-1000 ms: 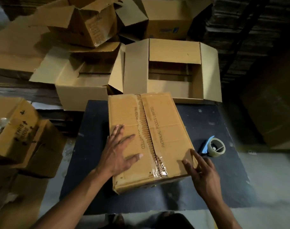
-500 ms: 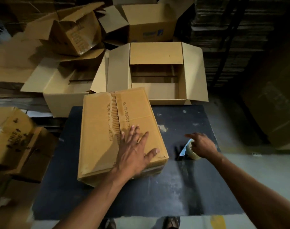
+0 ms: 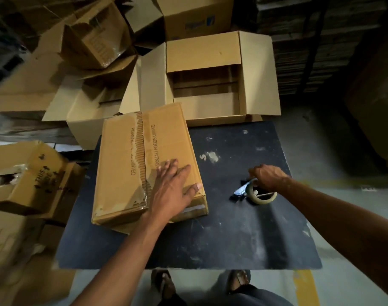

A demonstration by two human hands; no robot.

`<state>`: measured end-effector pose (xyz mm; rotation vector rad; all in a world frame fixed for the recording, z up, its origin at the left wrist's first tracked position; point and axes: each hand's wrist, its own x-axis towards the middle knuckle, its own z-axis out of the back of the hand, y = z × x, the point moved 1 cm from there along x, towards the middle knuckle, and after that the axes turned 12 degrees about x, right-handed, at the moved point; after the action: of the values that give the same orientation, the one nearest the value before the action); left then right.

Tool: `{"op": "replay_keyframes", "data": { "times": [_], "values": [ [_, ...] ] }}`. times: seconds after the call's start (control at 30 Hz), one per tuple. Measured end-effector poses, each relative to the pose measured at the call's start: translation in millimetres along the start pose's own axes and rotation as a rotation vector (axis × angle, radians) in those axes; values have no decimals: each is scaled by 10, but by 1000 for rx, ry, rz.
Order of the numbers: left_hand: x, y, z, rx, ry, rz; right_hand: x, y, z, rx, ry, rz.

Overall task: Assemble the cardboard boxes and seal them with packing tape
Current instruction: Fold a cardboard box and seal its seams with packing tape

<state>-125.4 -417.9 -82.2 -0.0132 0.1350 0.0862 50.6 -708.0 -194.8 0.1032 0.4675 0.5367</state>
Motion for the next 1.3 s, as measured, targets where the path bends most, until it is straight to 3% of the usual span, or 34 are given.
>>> {"op": "replay_keyframes", "data": {
  "times": [0.13, 0.2, 0.23, 0.3, 0.43, 0.5, 0.57, 0.73, 0.83, 0.97, 1.2, 1.3],
  "values": [
    [-147, -302, 136, -321, -206, -133, -413, -101, -46, 147, -47, -68],
    [-253, -433, 163, -548, -326, -106, -637, -100, 16, 235, -114, -82],
    [-314, -496, 172, -685, -311, -60, -749, -69, 79, 283, -157, -78],
    [-444, -623, 170, -961, -134, 26, -964, 44, 255, 357, -256, -60],
    [-535, -726, 147, -1346, 416, 271, -1270, 441, 721, 421, -399, 47],
    [-458, -661, 235, -1567, 512, 414, -1341, 712, 950, 410, -433, 130],
    [-336, -532, 395, -1711, 504, 488, -1376, 998, 1138, 347, -450, 212],
    [-309, -53, 722, -1788, 347, 487, -1305, 1582, 1388, 88, -472, 385],
    [-498, 175, 809, -1742, 200, 485, -1228, 1833, 1418, 71, -402, 424],
    [-720, 405, 848, -1823, 143, 509, -1155, 2174, 1415, 58, -304, 486],
    [-1021, 868, 657, -2065, 104, 788, -943, 2854, 1466, 181, -127, 668],
    [-1143, 1051, 599, -1990, 8, 906, -834, 3180, 1422, 105, -64, 771]
  ]
}}
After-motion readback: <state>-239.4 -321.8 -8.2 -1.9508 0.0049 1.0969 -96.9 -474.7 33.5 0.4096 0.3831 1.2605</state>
